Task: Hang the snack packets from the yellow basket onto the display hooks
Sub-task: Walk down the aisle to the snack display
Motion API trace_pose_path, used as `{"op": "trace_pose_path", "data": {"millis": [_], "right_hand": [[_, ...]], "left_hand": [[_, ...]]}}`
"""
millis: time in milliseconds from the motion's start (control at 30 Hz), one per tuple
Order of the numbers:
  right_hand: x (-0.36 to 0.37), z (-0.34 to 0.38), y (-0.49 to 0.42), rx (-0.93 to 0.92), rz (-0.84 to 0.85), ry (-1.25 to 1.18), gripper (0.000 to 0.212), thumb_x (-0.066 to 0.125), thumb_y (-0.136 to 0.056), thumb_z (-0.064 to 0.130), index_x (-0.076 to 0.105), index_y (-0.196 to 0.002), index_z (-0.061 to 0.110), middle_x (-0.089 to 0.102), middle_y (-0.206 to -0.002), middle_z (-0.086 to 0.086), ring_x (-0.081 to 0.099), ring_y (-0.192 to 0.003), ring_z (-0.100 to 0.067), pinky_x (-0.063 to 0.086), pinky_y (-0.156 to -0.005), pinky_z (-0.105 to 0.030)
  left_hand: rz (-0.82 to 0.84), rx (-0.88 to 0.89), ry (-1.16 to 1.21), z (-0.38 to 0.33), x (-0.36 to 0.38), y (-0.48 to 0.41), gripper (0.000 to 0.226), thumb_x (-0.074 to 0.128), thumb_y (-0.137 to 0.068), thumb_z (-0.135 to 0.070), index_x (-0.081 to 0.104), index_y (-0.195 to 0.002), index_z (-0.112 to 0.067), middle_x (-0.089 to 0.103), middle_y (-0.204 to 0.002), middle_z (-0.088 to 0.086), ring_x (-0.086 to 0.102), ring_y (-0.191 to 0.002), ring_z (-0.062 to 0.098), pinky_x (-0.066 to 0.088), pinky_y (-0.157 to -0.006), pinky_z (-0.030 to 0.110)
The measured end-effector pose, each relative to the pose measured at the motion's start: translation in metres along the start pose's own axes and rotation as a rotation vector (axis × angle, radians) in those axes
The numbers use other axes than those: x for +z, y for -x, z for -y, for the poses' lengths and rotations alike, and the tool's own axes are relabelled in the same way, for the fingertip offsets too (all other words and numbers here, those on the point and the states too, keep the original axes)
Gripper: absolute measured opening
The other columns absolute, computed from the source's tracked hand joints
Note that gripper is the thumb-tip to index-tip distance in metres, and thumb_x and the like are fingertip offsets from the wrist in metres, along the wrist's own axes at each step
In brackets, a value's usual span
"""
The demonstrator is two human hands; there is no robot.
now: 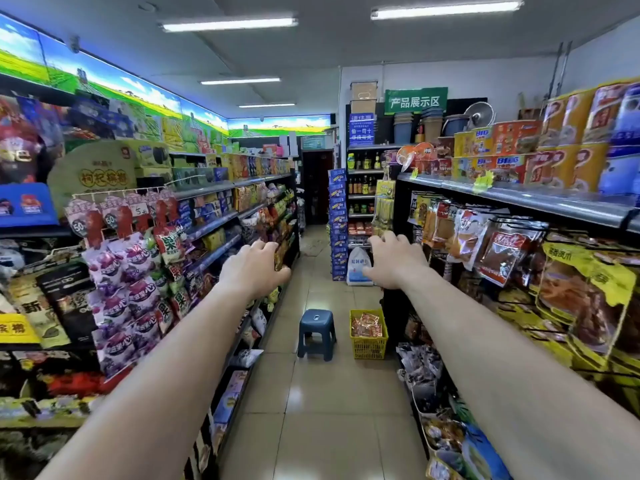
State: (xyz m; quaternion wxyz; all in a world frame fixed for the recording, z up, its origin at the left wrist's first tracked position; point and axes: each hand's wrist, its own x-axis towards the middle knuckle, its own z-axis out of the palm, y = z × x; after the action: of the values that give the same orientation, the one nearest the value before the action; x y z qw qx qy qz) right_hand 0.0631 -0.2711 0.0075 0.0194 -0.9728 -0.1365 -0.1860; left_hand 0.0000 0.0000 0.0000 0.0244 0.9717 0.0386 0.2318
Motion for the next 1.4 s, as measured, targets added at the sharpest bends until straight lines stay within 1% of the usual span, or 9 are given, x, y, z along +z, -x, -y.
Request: {"op": "trace_pose_path", "data": {"millis": [100, 267, 400, 500, 600, 767, 900, 1100, 1400], "right_hand": [[0.029, 0.010, -0.052, 0.000, 0.010, 0.035, 0.066, 0.053, -0.085, 0.056, 0.041, -0.139, 0.022, 0.041, -0.143, -0.010, 0.042, -0.129, -0.034, 0.040, -0.097, -0.051], [0.065, 0.033, -0.160, 0.047, 0.057, 0.036, 0.067, 0.058, -0.082, 0.051, 0.041, -0.140, 0.022, 0.043, -0.140, -0.010, 0.043, -0.128, -0.035, 0.041, -0.095, -0.050], [0.087, 0.045, -0.249, 0.084, 0.036, 0.024, 0.063, 0.053, -0.085, 0.049, 0.039, -0.139, 0.020, 0.043, -0.140, -0.011, 0.043, -0.127, -0.034, 0.042, -0.093, -0.049], [0.112, 0.045, -0.309, 0.059, 0.053, 0.024, 0.061, 0.052, -0.086, 0.049, 0.040, -0.138, 0.020, 0.043, -0.139, -0.011, 0.043, -0.127, -0.035, 0.042, -0.092, -0.049], [0.144, 0.036, -0.369, 0.067, 0.060, 0.015, 0.059, 0.053, -0.087, 0.049, 0.042, -0.136, 0.019, 0.043, -0.139, -0.011, 0.043, -0.127, -0.035, 0.043, -0.091, -0.048], [0.213, 0.001, -0.479, 0.079, 0.059, 0.009, 0.058, 0.055, -0.086, 0.052, 0.044, -0.133, 0.019, 0.044, -0.139, -0.011, 0.042, -0.129, -0.035, 0.041, -0.094, -0.049], [0.255, -0.039, -0.584, 0.120, 0.075, -0.016, 0.066, 0.053, -0.084, 0.053, 0.040, -0.141, 0.022, 0.041, -0.144, -0.009, 0.040, -0.132, -0.035, 0.039, -0.098, -0.050], [0.295, -0.088, -0.733, 0.139, 0.040, -0.018, 0.072, 0.052, -0.083, 0.057, 0.037, -0.143, 0.022, 0.043, -0.142, -0.009, 0.041, -0.132, -0.034, 0.042, -0.096, -0.050], [0.412, -0.108, -0.938, 0.104, 0.068, 0.040, 0.066, 0.053, -0.081, 0.061, 0.042, -0.136, 0.025, 0.044, -0.141, -0.009, 0.045, -0.128, -0.033, 0.044, -0.094, -0.049]], "left_hand": [[-0.012, 0.000, 0.001, 0.026, 0.033, -0.048, 0.070, 0.047, -0.089, -0.061, 0.038, -0.148, -0.023, 0.049, -0.145, 0.007, 0.048, -0.132, 0.029, 0.050, -0.098, 0.049], [0.031, -0.001, 0.012, 0.081, 0.078, -0.156, 0.066, 0.047, -0.088, -0.061, 0.041, -0.144, -0.025, 0.050, -0.142, 0.005, 0.049, -0.129, 0.028, 0.050, -0.093, 0.046], [0.029, -0.003, 0.046, 0.112, 0.106, -0.249, 0.069, 0.047, -0.089, -0.060, 0.037, -0.148, -0.025, 0.047, -0.146, 0.005, 0.048, -0.130, 0.029, 0.050, -0.093, 0.047], [0.059, 0.011, 0.024, 0.124, 0.139, -0.307, 0.072, 0.047, -0.090, -0.061, 0.034, -0.150, -0.025, 0.045, -0.149, 0.006, 0.047, -0.131, 0.031, 0.052, -0.091, 0.047], [0.080, 0.024, -0.013, 0.127, 0.177, -0.364, 0.072, 0.047, -0.091, -0.061, 0.034, -0.151, -0.024, 0.045, -0.149, 0.006, 0.048, -0.130, 0.031, 0.052, -0.088, 0.046], [0.069, 0.050, -0.040, 0.118, 0.249, -0.473, 0.072, 0.047, -0.092, -0.060, 0.033, -0.152, -0.023, 0.045, -0.149, 0.006, 0.048, -0.131, 0.029, 0.050, -0.095, 0.046], [0.093, 0.048, -0.026, 0.102, 0.297, -0.574, 0.070, 0.048, -0.093, -0.059, 0.034, -0.151, -0.022, 0.046, -0.147, 0.006, 0.050, -0.129, 0.029, 0.053, -0.091, 0.047], [0.097, 0.050, -0.004, 0.085, 0.346, -0.714, 0.071, 0.048, -0.093, -0.059, 0.034, -0.152, -0.021, 0.044, -0.150, 0.006, 0.048, -0.132, 0.029, 0.052, -0.095, 0.048], [0.108, 0.058, 0.000, 0.107, 0.476, -0.903, 0.070, 0.047, -0.093, -0.057, 0.035, -0.152, -0.021, 0.045, -0.149, 0.006, 0.048, -0.132, 0.029, 0.050, -0.093, 0.044]]}}
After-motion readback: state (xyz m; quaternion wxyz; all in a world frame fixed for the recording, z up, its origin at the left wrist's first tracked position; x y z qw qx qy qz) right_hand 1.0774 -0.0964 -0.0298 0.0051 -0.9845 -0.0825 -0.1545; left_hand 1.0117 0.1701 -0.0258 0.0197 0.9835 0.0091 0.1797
